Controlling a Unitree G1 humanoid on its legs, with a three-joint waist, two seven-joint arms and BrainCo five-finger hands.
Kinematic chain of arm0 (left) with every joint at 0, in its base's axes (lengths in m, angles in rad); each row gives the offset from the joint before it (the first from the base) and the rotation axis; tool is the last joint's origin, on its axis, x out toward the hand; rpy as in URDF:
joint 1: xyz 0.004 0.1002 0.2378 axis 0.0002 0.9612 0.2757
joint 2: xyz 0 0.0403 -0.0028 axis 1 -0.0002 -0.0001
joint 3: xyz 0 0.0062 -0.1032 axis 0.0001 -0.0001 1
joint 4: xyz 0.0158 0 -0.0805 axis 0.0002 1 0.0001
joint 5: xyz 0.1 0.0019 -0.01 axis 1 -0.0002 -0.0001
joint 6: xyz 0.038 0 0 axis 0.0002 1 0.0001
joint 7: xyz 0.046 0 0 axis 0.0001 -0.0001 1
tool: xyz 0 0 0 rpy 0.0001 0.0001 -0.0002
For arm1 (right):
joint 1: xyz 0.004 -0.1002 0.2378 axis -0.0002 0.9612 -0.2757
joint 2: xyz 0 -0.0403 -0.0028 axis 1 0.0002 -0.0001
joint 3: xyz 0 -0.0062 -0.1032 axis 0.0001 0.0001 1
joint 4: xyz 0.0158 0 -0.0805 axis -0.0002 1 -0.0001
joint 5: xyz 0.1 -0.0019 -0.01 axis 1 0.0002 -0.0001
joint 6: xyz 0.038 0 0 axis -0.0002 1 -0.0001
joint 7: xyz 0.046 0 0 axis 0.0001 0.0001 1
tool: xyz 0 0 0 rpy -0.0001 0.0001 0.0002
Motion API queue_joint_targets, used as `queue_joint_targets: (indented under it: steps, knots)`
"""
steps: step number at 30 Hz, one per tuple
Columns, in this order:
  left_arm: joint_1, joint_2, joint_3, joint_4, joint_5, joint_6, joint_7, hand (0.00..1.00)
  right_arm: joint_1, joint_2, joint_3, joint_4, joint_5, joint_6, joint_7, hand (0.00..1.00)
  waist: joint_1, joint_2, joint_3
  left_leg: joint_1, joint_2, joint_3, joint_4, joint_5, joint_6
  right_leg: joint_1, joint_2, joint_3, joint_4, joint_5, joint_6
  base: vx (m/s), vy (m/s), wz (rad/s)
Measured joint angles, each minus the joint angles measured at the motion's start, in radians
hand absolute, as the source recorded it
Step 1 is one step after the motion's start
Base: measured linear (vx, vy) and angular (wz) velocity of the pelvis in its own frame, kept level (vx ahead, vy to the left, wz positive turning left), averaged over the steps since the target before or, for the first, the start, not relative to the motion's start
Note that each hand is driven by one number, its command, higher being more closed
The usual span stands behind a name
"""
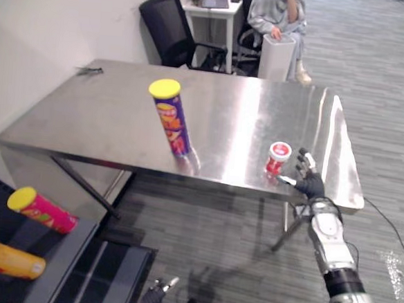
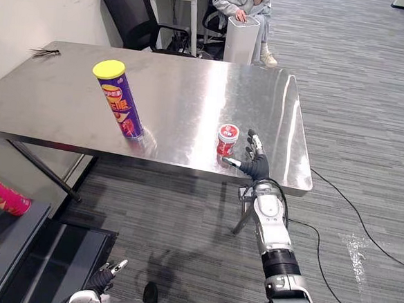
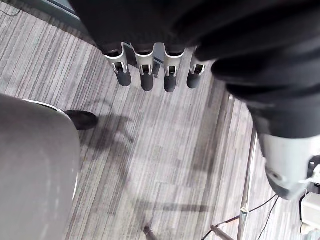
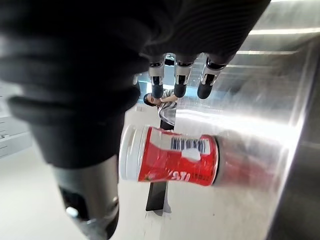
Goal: Put the gum and the chips on the shelf.
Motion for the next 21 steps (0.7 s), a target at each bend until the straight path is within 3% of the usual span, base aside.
queue_joint_targets:
  steps: [21]
  knots:
    - [-0.005, 0.000, 0.000, -0.024, -0.011, 0.000, 0.003, 0.00, -0.166, 0.009, 0.022, 0.093, 0.019, 0.024, -0.034, 0.00, 0.011, 0.004, 0.037, -0.009, -0.001, -0.003, 0.000, 0.002, 0.001, 0.004, 0.002, -0.008, -0.014, 0.000, 0.000, 0.01, -0.005, 0.01]
